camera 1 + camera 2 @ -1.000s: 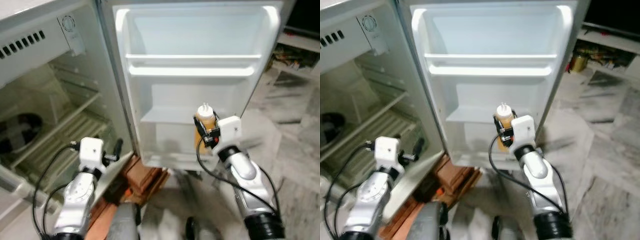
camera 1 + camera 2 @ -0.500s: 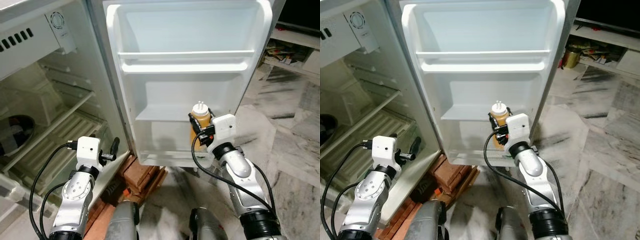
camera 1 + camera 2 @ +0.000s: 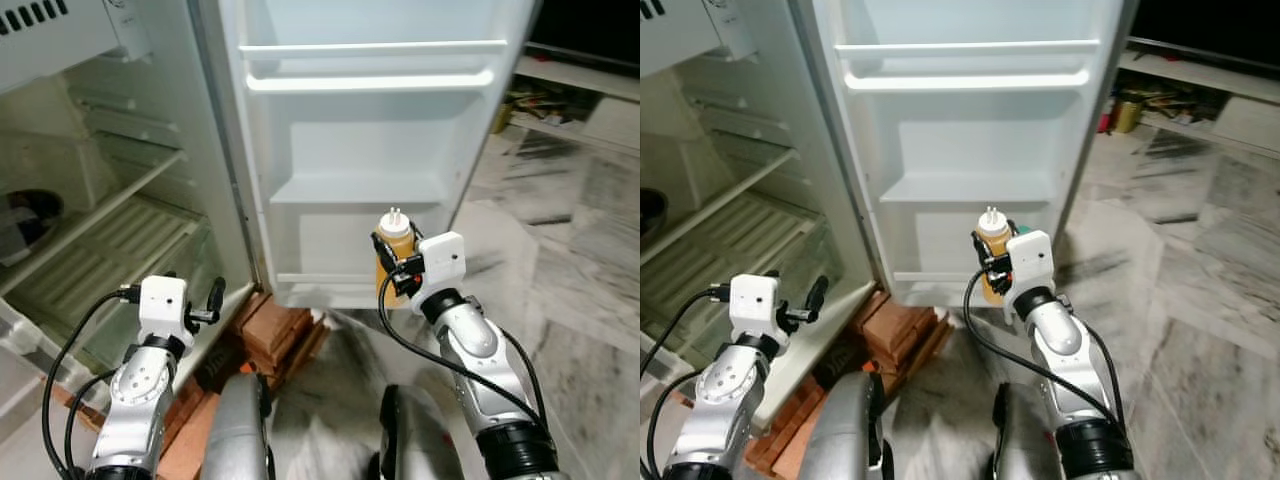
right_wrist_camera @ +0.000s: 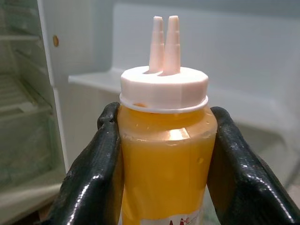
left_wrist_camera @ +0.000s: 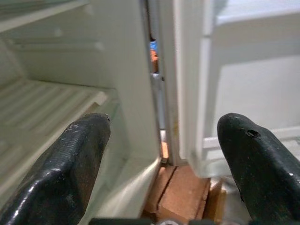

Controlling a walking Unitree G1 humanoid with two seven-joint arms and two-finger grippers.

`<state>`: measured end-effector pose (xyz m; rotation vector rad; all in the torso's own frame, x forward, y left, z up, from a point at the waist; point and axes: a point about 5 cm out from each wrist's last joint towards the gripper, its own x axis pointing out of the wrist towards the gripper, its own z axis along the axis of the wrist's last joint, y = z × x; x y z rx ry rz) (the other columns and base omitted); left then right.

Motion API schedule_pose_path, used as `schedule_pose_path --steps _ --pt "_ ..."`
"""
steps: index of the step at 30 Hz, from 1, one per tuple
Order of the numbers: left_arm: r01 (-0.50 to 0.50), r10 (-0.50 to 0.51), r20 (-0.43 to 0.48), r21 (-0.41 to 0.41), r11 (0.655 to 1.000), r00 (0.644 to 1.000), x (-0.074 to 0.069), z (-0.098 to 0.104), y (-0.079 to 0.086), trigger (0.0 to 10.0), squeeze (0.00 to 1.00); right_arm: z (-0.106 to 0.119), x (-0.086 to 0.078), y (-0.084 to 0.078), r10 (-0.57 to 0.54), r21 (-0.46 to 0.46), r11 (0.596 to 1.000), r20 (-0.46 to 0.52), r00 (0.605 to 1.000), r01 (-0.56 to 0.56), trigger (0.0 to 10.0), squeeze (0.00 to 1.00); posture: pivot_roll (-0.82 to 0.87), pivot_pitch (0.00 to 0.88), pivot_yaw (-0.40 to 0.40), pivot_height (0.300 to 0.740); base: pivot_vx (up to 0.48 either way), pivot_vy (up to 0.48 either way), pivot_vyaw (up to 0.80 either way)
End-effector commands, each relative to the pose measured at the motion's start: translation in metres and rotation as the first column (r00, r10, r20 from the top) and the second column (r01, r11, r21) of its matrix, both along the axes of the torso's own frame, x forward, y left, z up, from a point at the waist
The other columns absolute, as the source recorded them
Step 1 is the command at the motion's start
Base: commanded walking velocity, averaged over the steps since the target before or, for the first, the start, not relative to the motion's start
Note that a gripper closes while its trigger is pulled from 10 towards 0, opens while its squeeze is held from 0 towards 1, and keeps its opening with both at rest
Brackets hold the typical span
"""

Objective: Restocking fridge

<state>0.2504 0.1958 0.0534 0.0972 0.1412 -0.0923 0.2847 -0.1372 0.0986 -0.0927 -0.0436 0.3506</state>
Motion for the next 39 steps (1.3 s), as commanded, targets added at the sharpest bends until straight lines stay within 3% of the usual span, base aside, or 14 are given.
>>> schedule_pose_path --steps 1,14,39 --pt "0.002 -0.003 0.019 0.007 1.0 1.0 0.0011 0.0035 0.0012 10.0 0.0 0.0038 0.0016 0.0009 0.006 -0.001 1.0 0.013 1.0 -0.006 10.0 0.0 0.05 0.021 0.025 0.578 0.0 0.0 0.0" --pt "0.015 -0.015 0.025 0.004 1.0 1.0 0.0023 0.004 -0.0005 10.0 0.0 0.008 0.0069 -0.0017 0.003 -0.018 1.0 0.046 0.999 -0.002 10.0 0.0 0.05 0.023 0.03 0.578 0.0 0.0 0.0" --pt "0.017 -0.017 0.021 0.006 1.0 1.0 0.0019 0.0029 -0.0022 10.0 0.0 0.0109 0.0048 0.0064 0.072 -0.029 0.997 0.074 0.995 -0.07 10.0 0.0 0.05 0.03 0.028 0.578 0.329 0.0 0.0"
